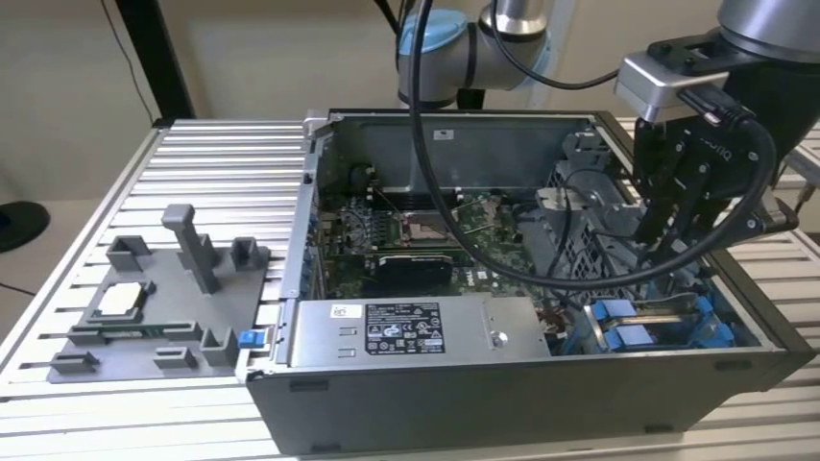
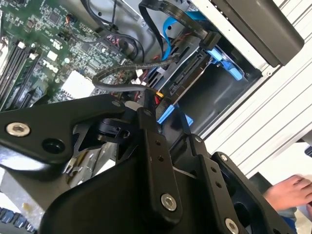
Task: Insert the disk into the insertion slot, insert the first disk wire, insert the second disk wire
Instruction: 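Insert the first disk wire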
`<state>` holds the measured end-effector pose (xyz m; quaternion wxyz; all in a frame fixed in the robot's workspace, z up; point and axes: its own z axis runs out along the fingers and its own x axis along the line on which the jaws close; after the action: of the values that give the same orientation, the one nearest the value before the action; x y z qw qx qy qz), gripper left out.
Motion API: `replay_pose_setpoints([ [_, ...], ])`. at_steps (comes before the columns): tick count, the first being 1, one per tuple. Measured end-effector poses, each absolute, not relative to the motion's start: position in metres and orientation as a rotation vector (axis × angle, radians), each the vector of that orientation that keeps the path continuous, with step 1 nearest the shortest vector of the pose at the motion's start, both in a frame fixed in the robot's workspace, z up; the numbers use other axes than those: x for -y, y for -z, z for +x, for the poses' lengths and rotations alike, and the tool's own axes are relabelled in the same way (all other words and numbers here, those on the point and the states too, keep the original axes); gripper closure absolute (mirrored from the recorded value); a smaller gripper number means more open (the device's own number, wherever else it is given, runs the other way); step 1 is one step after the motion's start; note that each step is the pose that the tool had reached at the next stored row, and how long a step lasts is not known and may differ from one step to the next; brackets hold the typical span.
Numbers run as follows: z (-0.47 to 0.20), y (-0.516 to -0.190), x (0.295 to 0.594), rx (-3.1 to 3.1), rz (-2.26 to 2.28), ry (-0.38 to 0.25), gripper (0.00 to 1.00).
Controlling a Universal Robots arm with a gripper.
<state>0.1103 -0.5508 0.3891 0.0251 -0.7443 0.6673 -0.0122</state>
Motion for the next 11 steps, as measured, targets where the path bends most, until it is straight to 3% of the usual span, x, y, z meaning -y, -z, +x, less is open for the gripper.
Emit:
replay_pose_setpoints([
  [11, 0.1102, -0.3888, 0.5504, -2.069, -2.295, 0.036, 0.00],
])
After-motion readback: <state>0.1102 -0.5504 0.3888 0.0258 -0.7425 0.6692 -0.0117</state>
